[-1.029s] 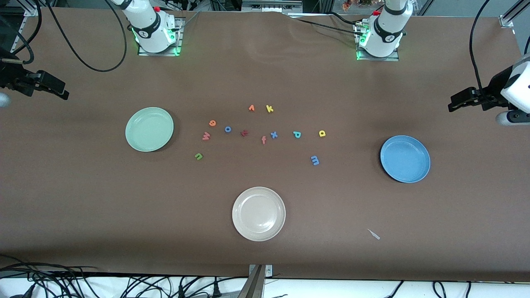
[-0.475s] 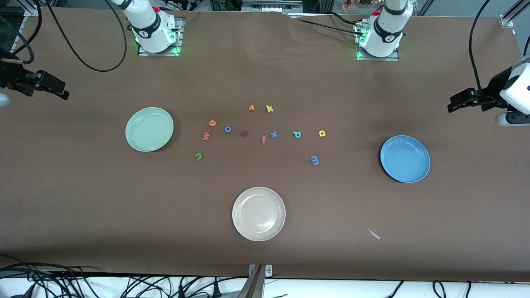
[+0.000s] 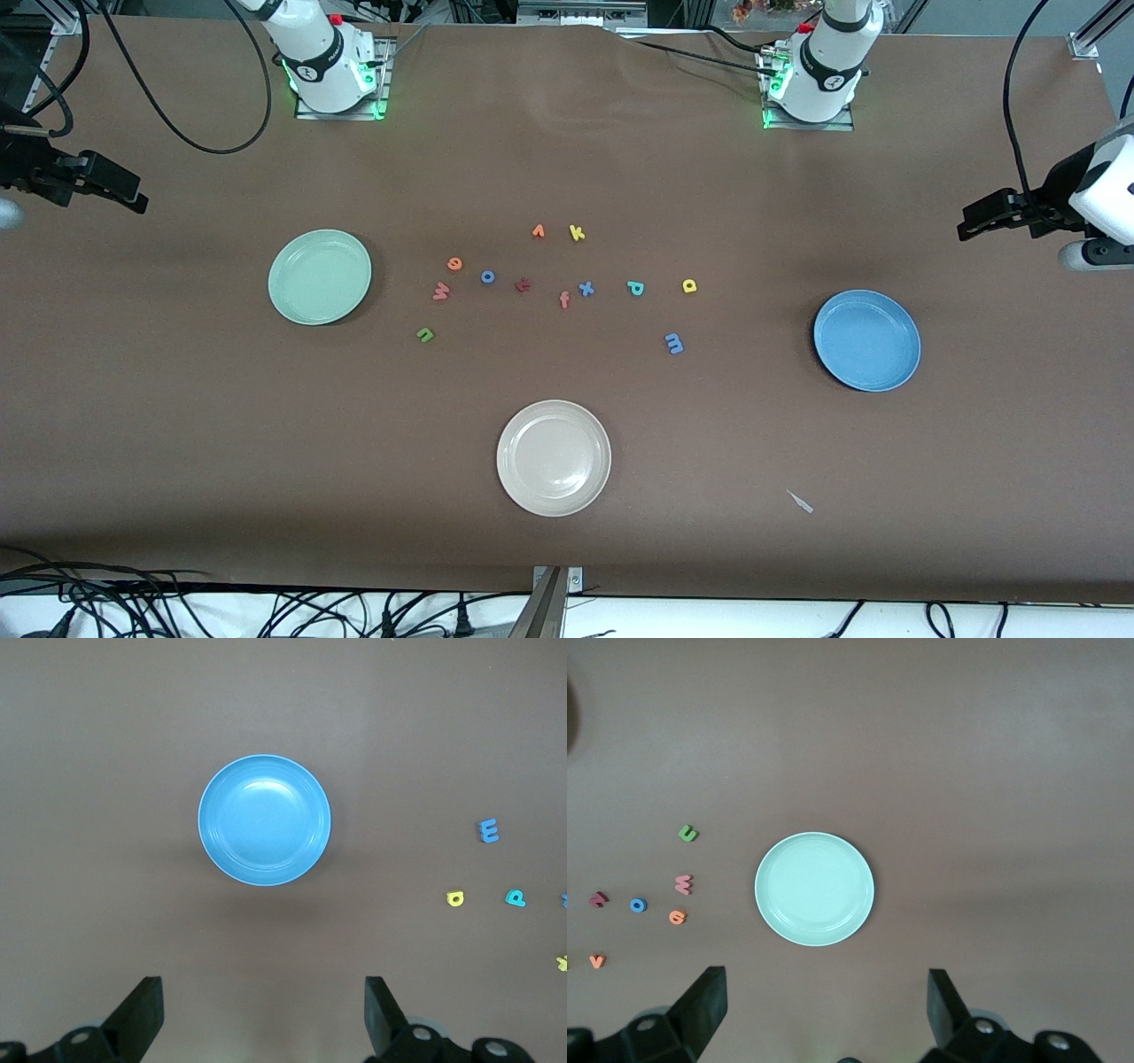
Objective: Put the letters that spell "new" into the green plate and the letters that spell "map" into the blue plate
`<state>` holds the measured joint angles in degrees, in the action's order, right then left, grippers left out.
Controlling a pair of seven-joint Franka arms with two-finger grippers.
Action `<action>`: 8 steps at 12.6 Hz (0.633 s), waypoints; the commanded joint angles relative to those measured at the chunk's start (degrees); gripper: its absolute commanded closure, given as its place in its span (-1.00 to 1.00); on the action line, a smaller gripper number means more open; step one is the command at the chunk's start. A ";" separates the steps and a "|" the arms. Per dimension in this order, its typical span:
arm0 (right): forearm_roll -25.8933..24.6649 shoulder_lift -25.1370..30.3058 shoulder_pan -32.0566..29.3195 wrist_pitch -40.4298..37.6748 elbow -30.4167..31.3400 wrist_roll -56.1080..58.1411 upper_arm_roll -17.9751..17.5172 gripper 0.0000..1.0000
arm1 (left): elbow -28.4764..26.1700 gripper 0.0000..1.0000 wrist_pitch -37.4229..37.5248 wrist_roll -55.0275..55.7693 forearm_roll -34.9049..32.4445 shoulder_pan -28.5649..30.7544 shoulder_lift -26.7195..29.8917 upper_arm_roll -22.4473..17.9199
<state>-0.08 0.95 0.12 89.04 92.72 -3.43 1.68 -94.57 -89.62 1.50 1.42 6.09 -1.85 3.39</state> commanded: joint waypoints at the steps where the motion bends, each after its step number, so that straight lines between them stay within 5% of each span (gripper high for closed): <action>1: -0.53 -0.60 0.32 -2.98 -1.05 0.71 0.08 -1.00 | 0.35 -1.00 -0.20 -0.80 1.12 -0.03 0.10 -0.05; 4: -0.37 -2.09 1.54 -2.46 -0.79 -0.09 -0.27 -1.00 | 0.96 -1.00 -0.20 0.87 1.82 -0.64 -3.32 0.04; 8: 1.83 -11.74 8.99 -0.82 0.26 -2.70 -0.97 -1.00 | 3.60 -1.00 -0.29 2.89 2.08 -5.02 -10.09 0.48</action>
<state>0.83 -6.43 5.18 86.61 93.80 -3.86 0.81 -94.03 -90.39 3.02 1.57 4.12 -8.78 3.87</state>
